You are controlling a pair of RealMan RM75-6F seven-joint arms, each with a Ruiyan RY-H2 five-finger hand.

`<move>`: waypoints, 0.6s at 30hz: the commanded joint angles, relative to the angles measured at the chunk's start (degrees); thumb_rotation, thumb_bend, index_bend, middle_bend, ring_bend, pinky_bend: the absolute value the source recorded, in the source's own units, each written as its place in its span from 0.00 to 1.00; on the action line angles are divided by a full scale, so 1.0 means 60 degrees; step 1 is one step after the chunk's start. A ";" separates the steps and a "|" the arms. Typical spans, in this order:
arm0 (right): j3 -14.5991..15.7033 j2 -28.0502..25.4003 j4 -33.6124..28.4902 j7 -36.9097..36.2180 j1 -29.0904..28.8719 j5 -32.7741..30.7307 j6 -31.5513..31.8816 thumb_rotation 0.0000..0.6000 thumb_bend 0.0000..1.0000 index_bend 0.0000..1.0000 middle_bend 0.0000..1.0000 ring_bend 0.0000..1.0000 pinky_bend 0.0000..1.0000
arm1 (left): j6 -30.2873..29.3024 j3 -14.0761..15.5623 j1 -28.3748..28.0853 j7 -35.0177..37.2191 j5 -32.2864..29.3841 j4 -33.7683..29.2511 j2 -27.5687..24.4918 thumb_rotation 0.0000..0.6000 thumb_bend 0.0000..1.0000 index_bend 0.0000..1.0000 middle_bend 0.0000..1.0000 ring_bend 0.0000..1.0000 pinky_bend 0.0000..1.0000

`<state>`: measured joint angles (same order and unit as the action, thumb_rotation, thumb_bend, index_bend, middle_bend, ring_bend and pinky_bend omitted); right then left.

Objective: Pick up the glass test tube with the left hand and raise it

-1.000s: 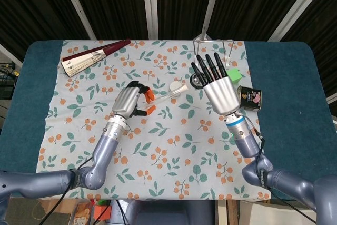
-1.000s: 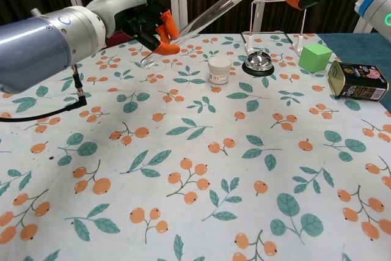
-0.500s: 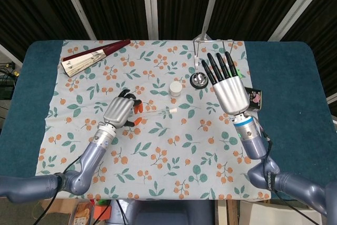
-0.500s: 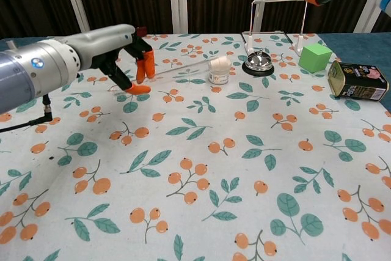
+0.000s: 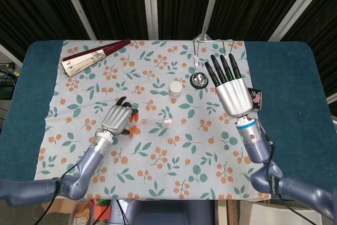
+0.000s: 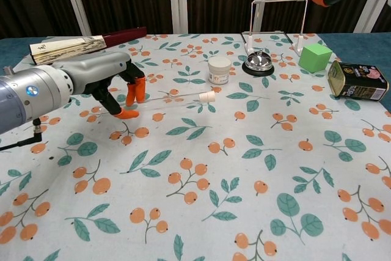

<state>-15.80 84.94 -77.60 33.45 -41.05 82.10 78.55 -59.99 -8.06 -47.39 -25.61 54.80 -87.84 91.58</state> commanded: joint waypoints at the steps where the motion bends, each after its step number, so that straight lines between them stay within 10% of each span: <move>1: 0.0032 -0.0051 -0.0119 0.0025 0.0063 -0.0023 0.0002 1.00 0.46 0.08 0.01 0.00 0.00 | 0.0006 0.0043 0.0069 -0.0190 -0.0160 -0.0185 -0.0142 1.00 0.39 0.56 0.49 0.21 0.04; 18: 0.0517 -0.0716 -0.1316 0.0034 0.1041 -0.0587 0.0040 1.00 0.41 0.05 0.01 0.00 0.00 | -0.0782 -0.0023 0.0799 -0.0174 -0.0417 -0.1780 -0.1146 1.00 0.24 0.22 0.16 0.06 0.00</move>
<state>-13.29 81.54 -84.20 34.23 -35.90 79.49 78.82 -63.49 -8.22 -43.63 -27.44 51.76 -97.21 85.78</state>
